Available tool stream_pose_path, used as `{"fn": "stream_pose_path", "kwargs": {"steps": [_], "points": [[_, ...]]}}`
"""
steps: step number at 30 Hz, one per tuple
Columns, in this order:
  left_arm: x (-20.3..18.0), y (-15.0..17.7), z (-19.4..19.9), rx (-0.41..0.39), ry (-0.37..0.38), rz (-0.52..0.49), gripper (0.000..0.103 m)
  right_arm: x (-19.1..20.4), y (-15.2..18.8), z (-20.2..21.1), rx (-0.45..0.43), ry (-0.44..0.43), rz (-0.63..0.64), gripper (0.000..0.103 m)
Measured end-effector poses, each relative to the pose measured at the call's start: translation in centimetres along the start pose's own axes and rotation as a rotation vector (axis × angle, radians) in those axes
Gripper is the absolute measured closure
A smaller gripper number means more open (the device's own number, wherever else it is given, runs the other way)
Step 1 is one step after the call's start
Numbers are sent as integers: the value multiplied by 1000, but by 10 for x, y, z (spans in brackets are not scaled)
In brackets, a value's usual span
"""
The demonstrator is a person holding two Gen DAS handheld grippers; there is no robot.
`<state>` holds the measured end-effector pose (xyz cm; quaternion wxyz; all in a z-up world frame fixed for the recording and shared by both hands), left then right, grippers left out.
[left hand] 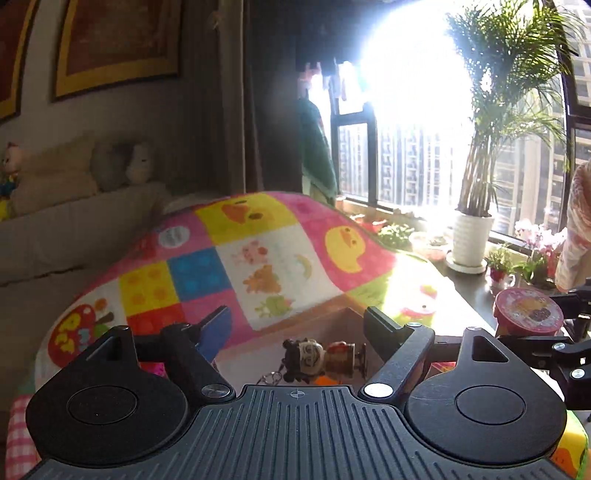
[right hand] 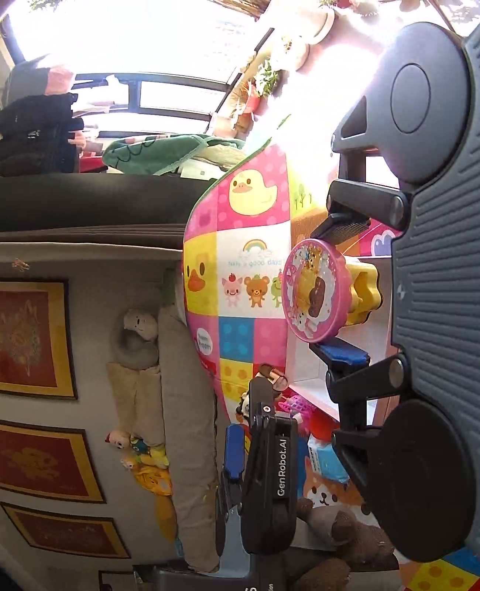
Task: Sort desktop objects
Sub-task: 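Release yellow toy into box with right tool while left tool releases doll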
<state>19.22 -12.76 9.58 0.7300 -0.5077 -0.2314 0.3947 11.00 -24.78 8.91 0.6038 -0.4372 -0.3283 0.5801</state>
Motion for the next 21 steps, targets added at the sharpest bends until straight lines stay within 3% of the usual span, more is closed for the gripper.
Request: {"fn": "stream_pose_path", "kwargs": {"steps": [3,6,13,17,21], "points": [[9,33,13,22,6,57,8,-7,10,-12,26,12,-17,48],[16,72,28,67,-61,53,8,-5,16,-25,50,13,-21,48],[26,154,62,190,-132,83,6,25,17,-70,93,-12,7,47],[46,177,80,227,-223,61,4,39,18,-80,109,-14,16,40],[69,189,95,233,-284,116,3,58,22,-63,87,-51,55,39]]}}
Point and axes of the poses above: each gripper's, at about its wrist camera, not at the fingertips, and z roughly against the way its jaws point, x to its left, y to its underside, the point moved 10 cm from there along -z, roughly the way its jaws point, and after that the axes turned 15 degrees about y, right-handed, at the moved point
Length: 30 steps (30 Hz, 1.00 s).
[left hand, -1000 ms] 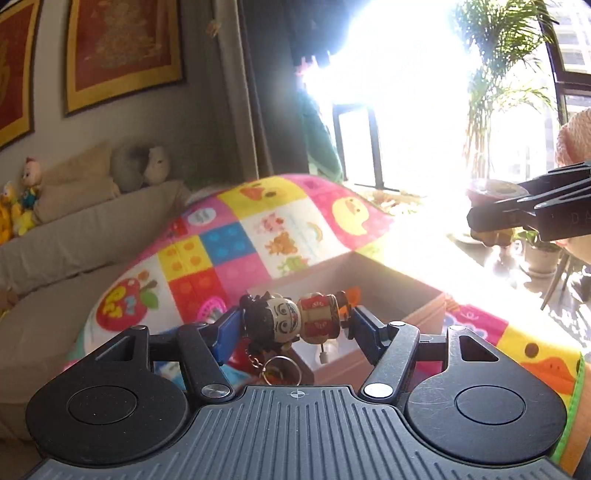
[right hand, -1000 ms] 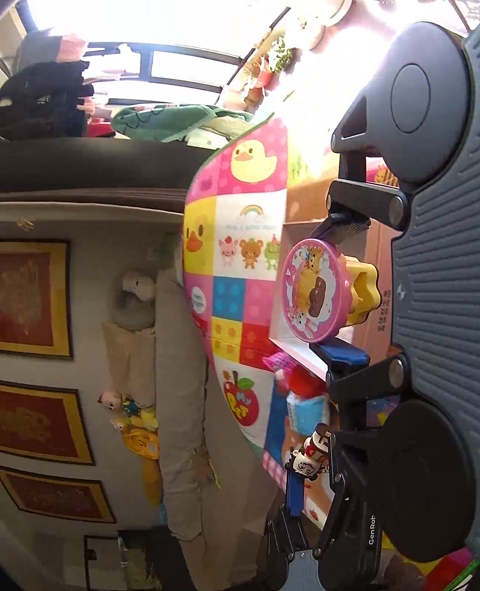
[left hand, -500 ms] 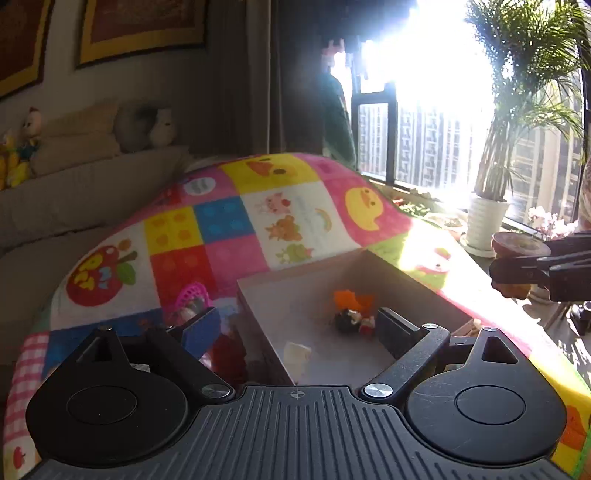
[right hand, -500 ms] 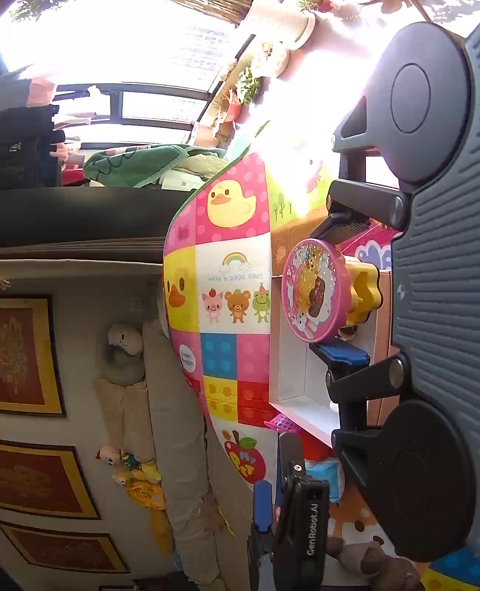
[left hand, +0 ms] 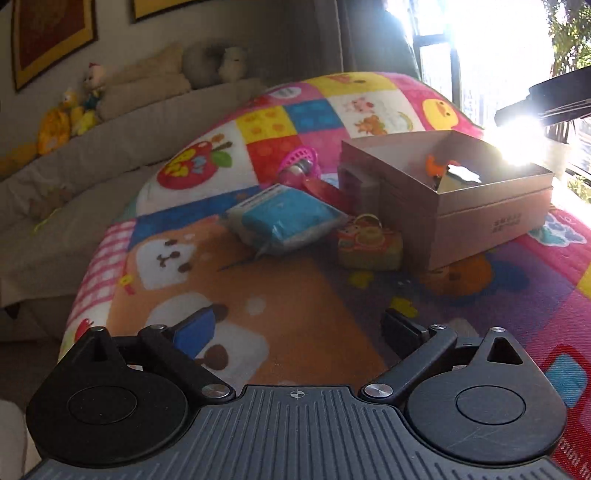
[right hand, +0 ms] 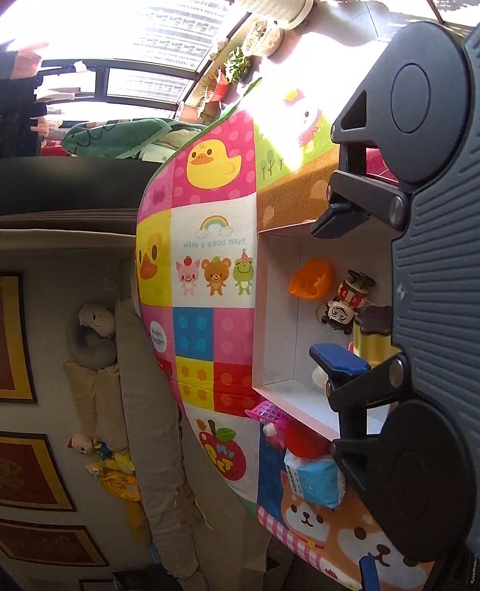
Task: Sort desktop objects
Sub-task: 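Release yellow toy into box with right tool while left tool releases doll, then grasp the pink mesh strainer by its rim with the right tool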
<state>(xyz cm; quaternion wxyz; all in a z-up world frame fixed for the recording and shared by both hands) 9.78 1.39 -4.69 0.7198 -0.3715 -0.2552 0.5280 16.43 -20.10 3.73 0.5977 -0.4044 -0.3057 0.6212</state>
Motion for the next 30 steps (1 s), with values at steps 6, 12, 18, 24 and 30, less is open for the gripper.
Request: {"fn": "stream_pose_path", "kwargs": {"steps": [6,12,18,24,30], "points": [[-4,-11,-5,-39,90,60,4,37,25,35,-43,-65,105,39],[-26,-31,-35,-40,169,-16,17,36,77,40,65,-88,40,39],[-32,-46,-76,16,242,-23,24,36,116,44,119,-113,-8,34],[-25,-40,-80,34,261,39,42,36,125,38,136,-106,-11,29],[-11,-16,-38,34,182,69,42,43,107,46,71,-107,47,29]]}}
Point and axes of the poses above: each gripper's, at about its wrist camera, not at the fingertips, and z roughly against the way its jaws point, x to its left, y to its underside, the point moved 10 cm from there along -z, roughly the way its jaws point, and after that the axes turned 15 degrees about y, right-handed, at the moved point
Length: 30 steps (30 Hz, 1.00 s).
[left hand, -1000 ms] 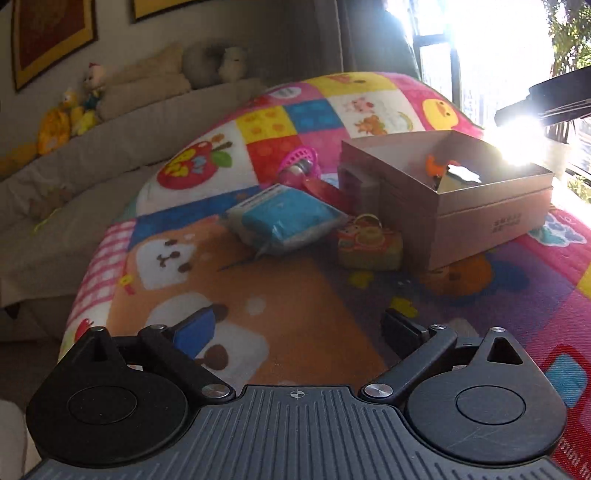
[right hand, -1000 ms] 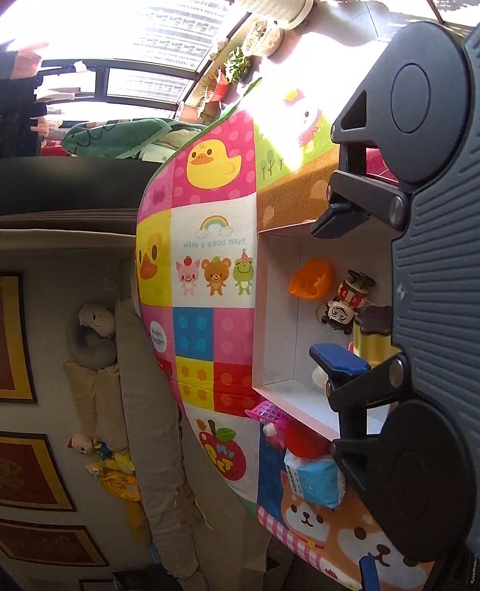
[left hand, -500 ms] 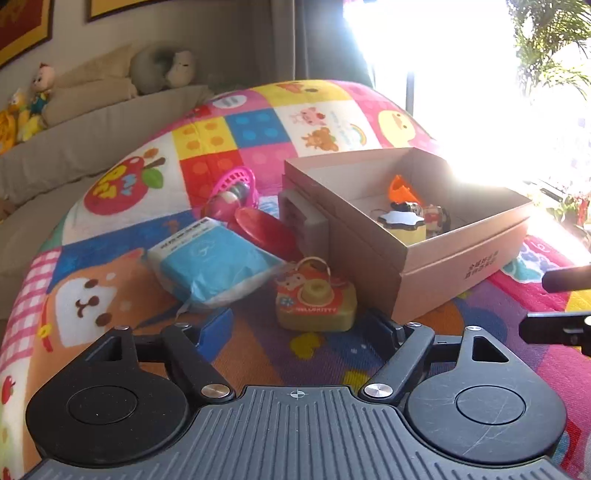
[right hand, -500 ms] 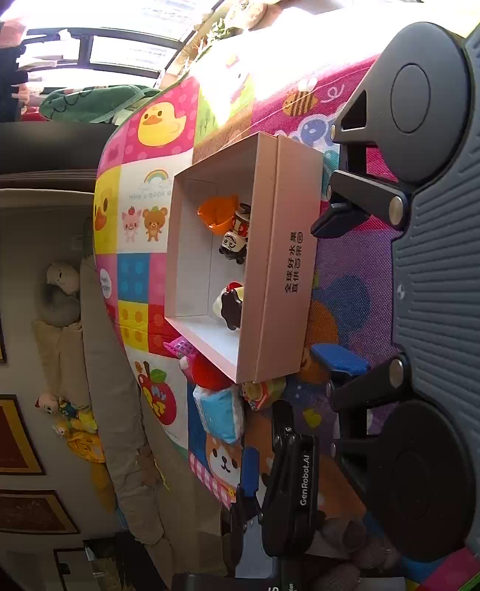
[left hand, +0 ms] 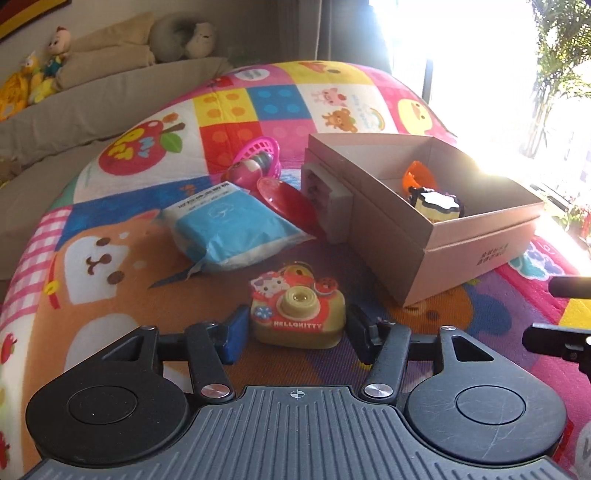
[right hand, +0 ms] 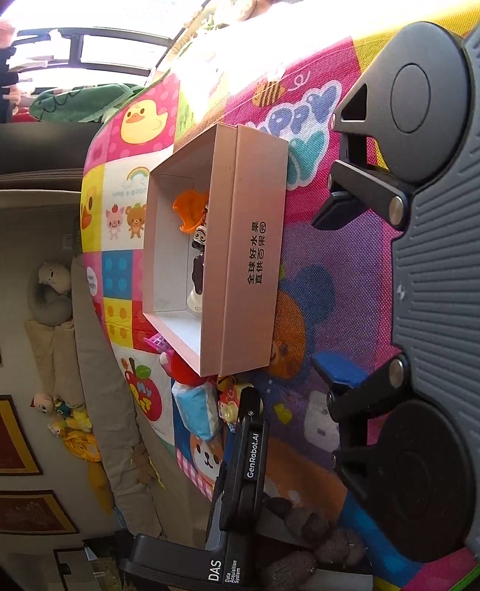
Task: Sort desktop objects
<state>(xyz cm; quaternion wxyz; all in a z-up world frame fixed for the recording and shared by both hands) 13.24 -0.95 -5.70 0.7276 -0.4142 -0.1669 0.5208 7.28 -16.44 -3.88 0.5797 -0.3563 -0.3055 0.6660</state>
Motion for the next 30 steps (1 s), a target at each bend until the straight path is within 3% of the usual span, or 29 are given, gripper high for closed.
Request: {"fn": "stream_pose_path", "kwargs": {"steps": [4,7,9,13,15,17,20,24,26,30], "points": [[8,27,38,2,-81,-11,39,16,-32,8,-75,-4,106,27],[22,38,60,-23,-183,11,30,39,-73,9,-112,-76,155,25],[25,37,67,-58,-180,49,19,57,-101,1,-102,-137,152,25],[21,35,66,-78,-168,29,11,86,-153,-38,-64,-150,163,24],[21,35,66,-85,-148,33,7,99,-177,-70,-32,-105,176,32],[29,39,66,-85,-152,92,7,109,-194,-109,24,-51,182,47],[42,42,70,-100,-153,183,7,114,-208,-172,128,27,153,53],[41,42,71,-111,-133,183,7,116,-201,-230,258,76,98,59],[42,42,72,-117,-123,191,7,117,-194,-238,302,71,78,81],[41,42,72,-122,-108,196,7,124,-188,-206,318,-37,62,93]]}}
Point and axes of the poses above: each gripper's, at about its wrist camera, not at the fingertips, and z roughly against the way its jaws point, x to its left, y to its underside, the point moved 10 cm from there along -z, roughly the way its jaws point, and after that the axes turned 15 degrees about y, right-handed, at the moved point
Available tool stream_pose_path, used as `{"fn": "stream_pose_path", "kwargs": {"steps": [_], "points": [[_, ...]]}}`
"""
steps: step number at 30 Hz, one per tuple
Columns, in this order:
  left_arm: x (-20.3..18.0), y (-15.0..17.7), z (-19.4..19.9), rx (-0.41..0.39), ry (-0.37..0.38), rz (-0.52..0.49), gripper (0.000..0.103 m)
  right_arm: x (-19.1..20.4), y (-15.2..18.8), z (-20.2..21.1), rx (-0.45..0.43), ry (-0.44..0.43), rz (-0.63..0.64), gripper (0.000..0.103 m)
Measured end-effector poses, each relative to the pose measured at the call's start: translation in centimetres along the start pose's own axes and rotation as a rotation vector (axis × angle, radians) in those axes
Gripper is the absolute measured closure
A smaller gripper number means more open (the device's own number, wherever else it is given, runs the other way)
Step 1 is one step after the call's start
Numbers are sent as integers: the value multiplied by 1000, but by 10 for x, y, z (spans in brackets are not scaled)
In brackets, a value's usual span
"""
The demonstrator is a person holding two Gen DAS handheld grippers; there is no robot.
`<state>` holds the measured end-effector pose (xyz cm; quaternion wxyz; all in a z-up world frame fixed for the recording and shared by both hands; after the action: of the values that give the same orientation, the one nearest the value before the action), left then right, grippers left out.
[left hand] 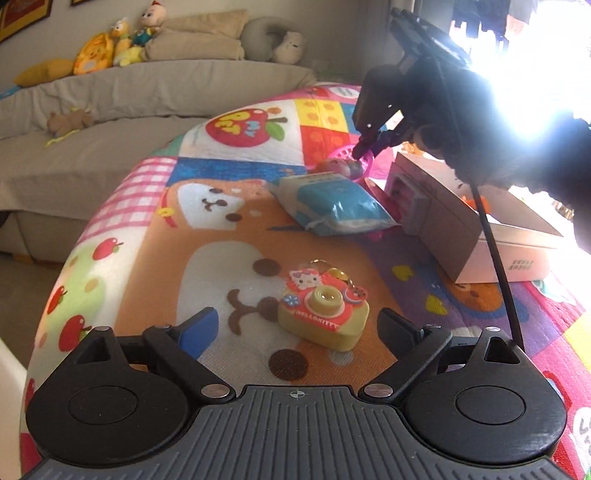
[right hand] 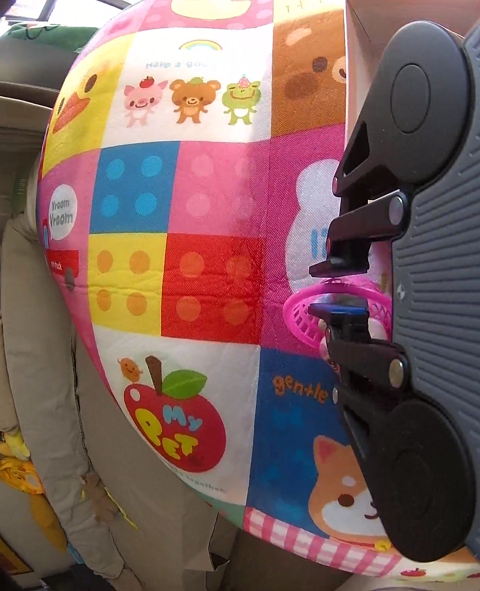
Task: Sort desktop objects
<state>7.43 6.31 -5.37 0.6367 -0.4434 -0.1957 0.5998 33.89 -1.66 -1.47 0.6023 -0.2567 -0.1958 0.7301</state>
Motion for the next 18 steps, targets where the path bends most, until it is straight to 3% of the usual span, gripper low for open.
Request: {"fn": "stream_pose_path", "kwargs": {"steps": [6,8,11,12,18], "points": [[-1,0,-1,7,10,0,6,-2,39,90,-103,-129,39,93],[-2,0,-2,13,12,-1,6,-15,54,117,-161,-111,41,94],[-3,2,-5,31,7,-10,6,-37,73,158,-321,-14,80,94],[-4,2,-6,37,8,-13,6,-45,80,167,-327,-29,76,94],[-5,4,-10,59,-13,-29,5,-68,139,170,-155,-179,-3,94]]}}
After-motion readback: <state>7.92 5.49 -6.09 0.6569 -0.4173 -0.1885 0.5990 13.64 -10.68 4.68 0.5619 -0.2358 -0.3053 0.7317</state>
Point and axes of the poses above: each gripper's, at about its wrist camera, not at the fingertips, and z roughly against the way its jaws point, x to its left, y to its underside, the point moved 10 cm from there along -z, roughly the way its jaws point, and after that the axes turned 15 degrees about y, right-handed, at the moved point
